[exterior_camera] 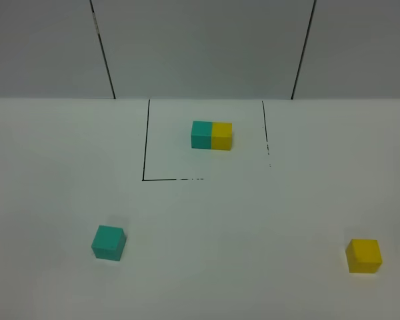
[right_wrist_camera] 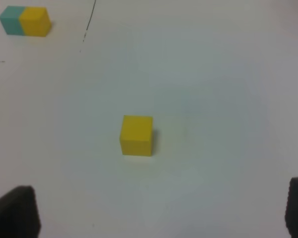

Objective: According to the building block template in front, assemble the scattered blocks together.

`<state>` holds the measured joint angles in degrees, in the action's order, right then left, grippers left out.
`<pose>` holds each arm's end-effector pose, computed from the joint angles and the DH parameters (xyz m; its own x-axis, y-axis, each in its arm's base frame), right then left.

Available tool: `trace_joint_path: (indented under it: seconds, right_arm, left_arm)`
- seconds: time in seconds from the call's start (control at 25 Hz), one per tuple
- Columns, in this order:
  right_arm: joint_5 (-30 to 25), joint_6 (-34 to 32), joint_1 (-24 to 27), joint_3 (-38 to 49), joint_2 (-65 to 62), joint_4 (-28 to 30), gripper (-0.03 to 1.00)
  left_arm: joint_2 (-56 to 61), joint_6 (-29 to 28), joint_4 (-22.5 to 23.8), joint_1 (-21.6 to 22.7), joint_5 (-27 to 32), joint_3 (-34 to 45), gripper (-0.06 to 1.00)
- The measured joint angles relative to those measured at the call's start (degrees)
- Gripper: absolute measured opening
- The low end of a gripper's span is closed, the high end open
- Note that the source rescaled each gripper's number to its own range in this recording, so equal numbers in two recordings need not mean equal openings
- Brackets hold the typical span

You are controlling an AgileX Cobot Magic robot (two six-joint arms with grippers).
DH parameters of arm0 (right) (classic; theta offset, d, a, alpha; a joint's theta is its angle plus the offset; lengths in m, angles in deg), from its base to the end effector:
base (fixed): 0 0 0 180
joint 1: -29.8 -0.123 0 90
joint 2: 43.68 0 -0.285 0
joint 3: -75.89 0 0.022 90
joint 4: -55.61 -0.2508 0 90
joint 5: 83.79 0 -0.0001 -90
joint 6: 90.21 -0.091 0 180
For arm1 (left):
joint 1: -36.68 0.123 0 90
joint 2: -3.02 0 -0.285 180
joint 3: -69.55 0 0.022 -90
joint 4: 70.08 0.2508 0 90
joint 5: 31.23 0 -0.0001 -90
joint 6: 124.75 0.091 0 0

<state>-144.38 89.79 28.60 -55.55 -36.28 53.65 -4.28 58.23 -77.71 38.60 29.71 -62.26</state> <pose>-0.0058 0.0026 0.2776 -0.4474 0.0074 -0.8943 -0.0401 0.9988 0.0283 -0.0071 -0.0108 0.2794 -0.4423 -0.0277 -0.8964 0.0651 0.9959 -0.0629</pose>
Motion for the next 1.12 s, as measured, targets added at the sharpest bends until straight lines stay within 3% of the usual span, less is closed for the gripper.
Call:
trace_joint_path:
  seconds: [1.12]
  right_arm:
    - [0.00, 0.00, 0.00, 0.00, 0.00, 0.00, 1.00]
  left_arm:
    - [0.00, 0.05, 0.00, 0.00, 0.00, 0.00, 0.86]
